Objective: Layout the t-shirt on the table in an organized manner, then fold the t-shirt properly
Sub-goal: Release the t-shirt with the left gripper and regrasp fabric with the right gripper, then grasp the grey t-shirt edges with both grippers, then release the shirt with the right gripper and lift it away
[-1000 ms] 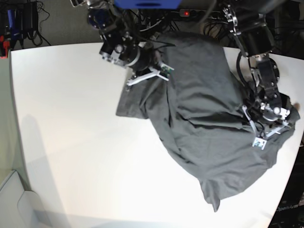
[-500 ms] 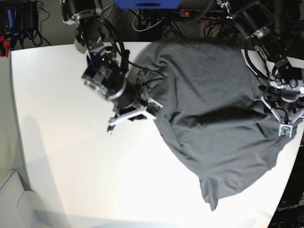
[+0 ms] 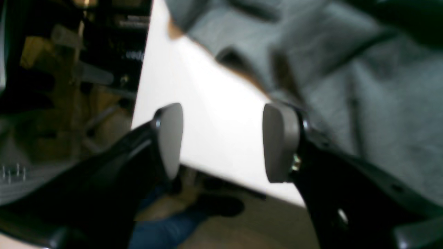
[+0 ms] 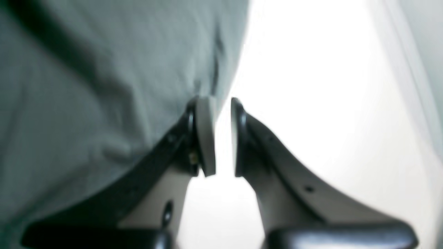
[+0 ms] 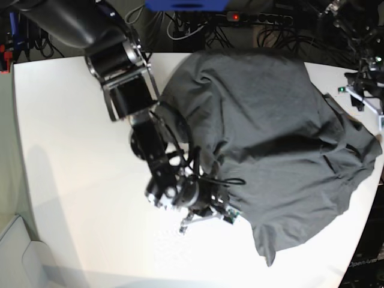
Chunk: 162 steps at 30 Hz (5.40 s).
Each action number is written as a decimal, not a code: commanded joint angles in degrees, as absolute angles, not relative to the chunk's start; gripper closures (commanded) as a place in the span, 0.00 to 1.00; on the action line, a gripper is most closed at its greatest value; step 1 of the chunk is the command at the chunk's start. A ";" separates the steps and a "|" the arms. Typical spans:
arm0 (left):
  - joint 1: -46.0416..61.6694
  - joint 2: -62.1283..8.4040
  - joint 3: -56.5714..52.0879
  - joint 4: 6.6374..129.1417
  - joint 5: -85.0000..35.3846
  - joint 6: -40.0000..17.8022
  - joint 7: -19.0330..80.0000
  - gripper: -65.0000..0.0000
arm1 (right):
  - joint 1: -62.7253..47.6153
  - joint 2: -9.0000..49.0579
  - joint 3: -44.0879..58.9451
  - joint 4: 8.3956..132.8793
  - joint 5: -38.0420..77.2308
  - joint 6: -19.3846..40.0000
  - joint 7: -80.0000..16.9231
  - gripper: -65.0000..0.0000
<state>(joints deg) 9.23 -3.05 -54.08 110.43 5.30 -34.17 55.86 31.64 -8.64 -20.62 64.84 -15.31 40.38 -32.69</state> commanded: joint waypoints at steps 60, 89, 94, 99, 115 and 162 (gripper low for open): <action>9.54 9.00 -11.56 112.75 -4.09 -33.01 56.04 0.46 | 17.10 10.15 3.30 72.48 -2.77 25.54 -18.68 0.90; 0.40 1.27 7.43 80.84 -0.13 -20.88 56.13 0.93 | 17.10 14.11 6.99 79.34 -2.77 25.54 -23.87 0.90; 0.04 -7.96 0.84 80.92 -0.04 -20.62 56.13 0.93 | 17.19 14.02 6.99 79.34 -2.77 25.54 -23.78 0.90; -1.19 -16.31 -4.44 80.84 -0.22 -20.79 56.13 0.93 | 17.19 13.41 6.73 79.34 -2.77 25.54 -23.78 0.90; -7.69 -28.26 -22.55 81.63 -0.04 -20.79 56.13 0.93 | 16.66 3.21 2.95 79.16 -3.03 33.10 -24.22 0.90; -8.13 -19.47 -22.37 69.85 17.10 -28.53 51.82 0.94 | 33.63 8.31 -9.10 24.92 -3.03 27.12 -17.01 0.90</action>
<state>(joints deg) -7.53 -18.59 -22.28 69.63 17.39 -28.36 51.90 35.31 6.52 -8.86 26.15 2.15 29.95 -7.62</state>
